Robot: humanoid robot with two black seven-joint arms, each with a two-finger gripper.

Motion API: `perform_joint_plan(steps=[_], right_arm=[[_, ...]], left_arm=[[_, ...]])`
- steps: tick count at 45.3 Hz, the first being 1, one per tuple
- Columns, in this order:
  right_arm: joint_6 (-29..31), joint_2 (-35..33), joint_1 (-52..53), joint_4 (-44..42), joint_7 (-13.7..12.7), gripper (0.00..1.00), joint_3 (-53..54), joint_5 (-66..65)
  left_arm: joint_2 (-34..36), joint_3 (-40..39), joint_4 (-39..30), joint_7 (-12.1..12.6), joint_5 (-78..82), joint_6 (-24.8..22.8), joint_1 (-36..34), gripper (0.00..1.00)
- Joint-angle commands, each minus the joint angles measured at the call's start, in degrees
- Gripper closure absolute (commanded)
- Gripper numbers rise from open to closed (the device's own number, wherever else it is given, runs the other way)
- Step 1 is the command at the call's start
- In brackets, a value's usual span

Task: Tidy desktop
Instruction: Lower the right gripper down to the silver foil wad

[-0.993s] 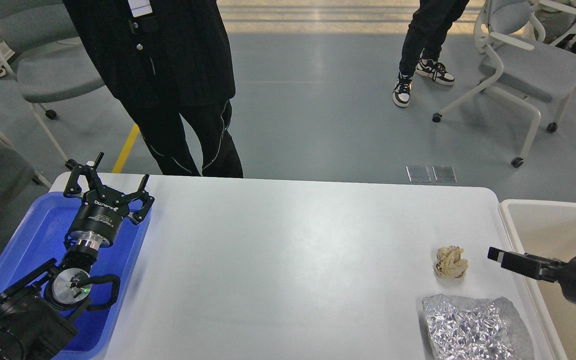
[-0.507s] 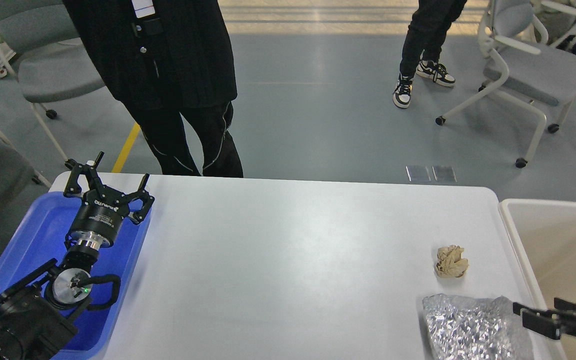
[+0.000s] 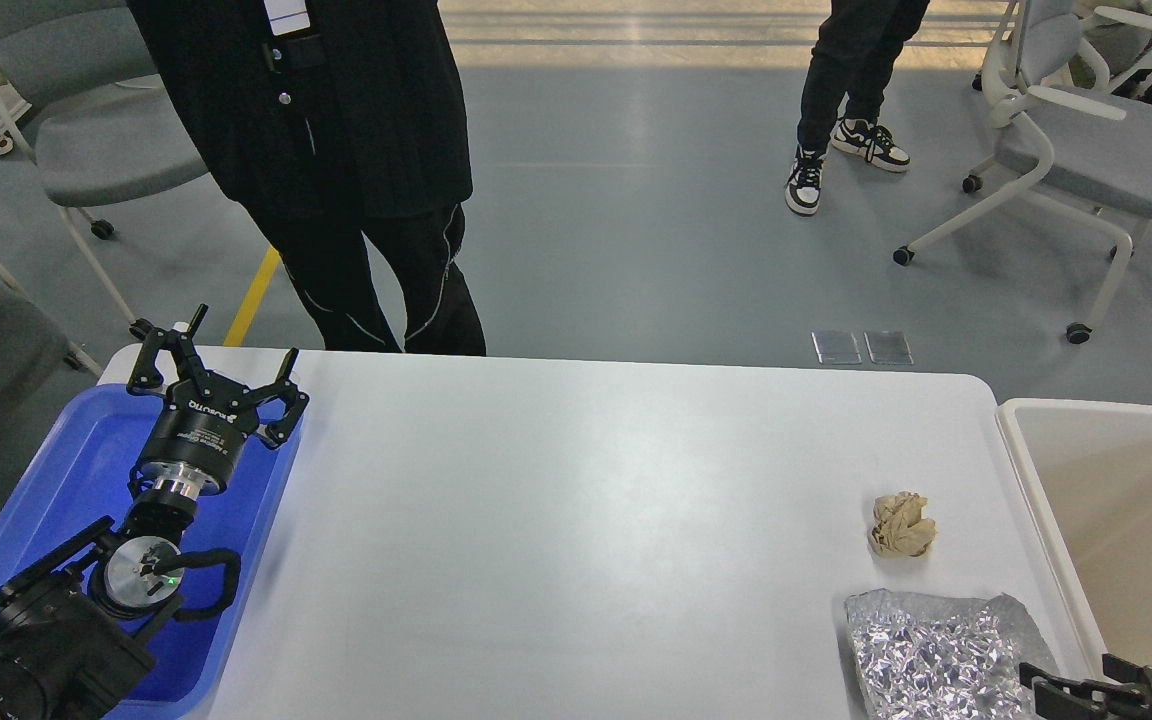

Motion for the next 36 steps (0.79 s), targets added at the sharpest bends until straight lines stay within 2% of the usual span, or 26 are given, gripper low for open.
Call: perform_joint_plan(steps=[1,6,12,17,19,23,24,25,36], right_arm=[[-1.1,1.4,-0.3,-1.1,0.3,0.14,-0.6,1.0],[-1.1,2.6,-0.1,-2.1,0.3,0.26,-0.6,1.0],[-1.1,3.6,-0.1,-2.8,0.3,0.31,-0.6,2.0],[-1.0,4.4,-0.1,-3.2,0.3,0.45,-0.6,3.1],[-1.0,5.0,0.0,-3.9,0.3,0.52,-0.6,3.1],[-0.9,5.9,0.2,-5.7,0.2,0.78,-0.6,3.2],[-0.9,6.1,0.2,-6.0,0.2,0.85,-0.7,3.2],[-0.8,6.2,0.2,-6.5,0.2,0.99,-0.6,3.2],[-0.6,6.2,0.1,-6.2,0.3,1.00,-0.7,7.5]], left_arm=[[0.0,0.0,0.0,0.0,0.0,0.0,0.0,0.00],[0.0,0.0,0.0,0.0,0.0,0.0,0.0,0.00],[0.0,0.0,0.0,0.0,0.0,0.0,0.0,0.00],[0.0,0.0,0.0,0.0,0.0,0.0,0.0,0.00],[0.0,0.0,0.0,0.0,0.0,0.0,0.0,0.00],[0.0,0.0,0.0,0.0,0.0,0.0,0.0,0.00],[0.0,0.0,0.0,0.0,0.0,0.0,0.0,0.00],[0.0,0.0,0.0,0.0,0.0,0.0,0.0,0.00],[0.0,0.0,0.0,0.0,0.0,0.0,0.0,0.00]])
